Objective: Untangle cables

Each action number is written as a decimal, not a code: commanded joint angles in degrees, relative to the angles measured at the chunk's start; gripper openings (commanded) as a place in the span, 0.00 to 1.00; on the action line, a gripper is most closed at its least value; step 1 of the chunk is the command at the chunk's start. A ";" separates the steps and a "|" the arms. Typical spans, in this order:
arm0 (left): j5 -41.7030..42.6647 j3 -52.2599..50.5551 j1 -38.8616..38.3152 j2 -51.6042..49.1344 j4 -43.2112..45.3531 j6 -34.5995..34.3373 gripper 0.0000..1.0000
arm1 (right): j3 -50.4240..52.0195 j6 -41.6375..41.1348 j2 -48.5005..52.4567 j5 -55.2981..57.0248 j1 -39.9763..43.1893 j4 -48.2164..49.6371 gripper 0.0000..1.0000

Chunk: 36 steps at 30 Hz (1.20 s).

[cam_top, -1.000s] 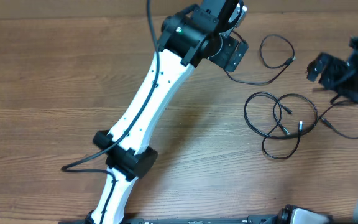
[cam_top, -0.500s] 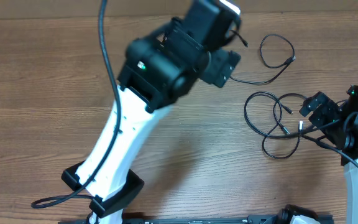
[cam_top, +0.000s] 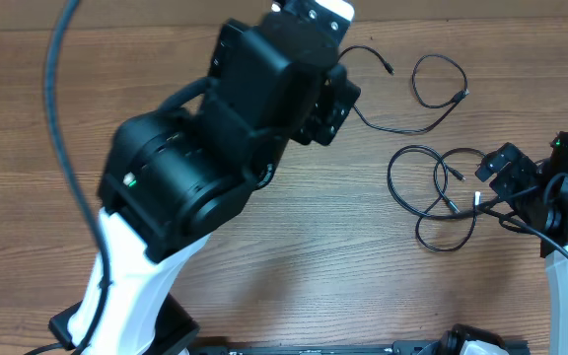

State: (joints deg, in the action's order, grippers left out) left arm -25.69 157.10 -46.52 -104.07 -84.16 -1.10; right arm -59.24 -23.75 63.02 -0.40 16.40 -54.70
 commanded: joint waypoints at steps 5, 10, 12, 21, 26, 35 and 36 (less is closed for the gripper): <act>-1.90 0.24 0.07 -0.07 13.75 10.38 1.00 | -0.22 -0.24 -0.09 -0.33 -0.15 0.42 1.00; -1.27 0.17 0.39 -0.15 22.99 11.41 1.00 | -0.22 -0.20 -0.09 -0.33 -0.15 0.42 1.00; -1.29 -0.33 0.39 -0.02 23.02 11.89 1.00 | -0.22 0.61 -0.09 -0.31 -0.15 0.46 1.00; -1.53 -35.45 2.12 16.81 35.91 13.16 1.00 | -0.22 2.58 1.07 -0.22 -0.15 0.68 1.00; -0.15 -65.59 9.18 27.93 51.54 10.03 1.00 | -0.22 2.58 2.95 1.03 -0.15 1.25 1.00; 19.76 -90.92 20.06 30.25 67.89 8.15 1.00 | -0.22 2.45 6.88 3.74 -0.15 2.56 1.00; 20.00 -92.06 20.39 30.25 69.22 8.15 1.00 | -0.22 1.73 7.61 3.76 -0.15 2.21 1.00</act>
State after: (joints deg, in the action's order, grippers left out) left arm -13.41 68.18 -27.53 -74.50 -17.98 8.49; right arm -59.24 -21.56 69.01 2.04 16.40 -52.23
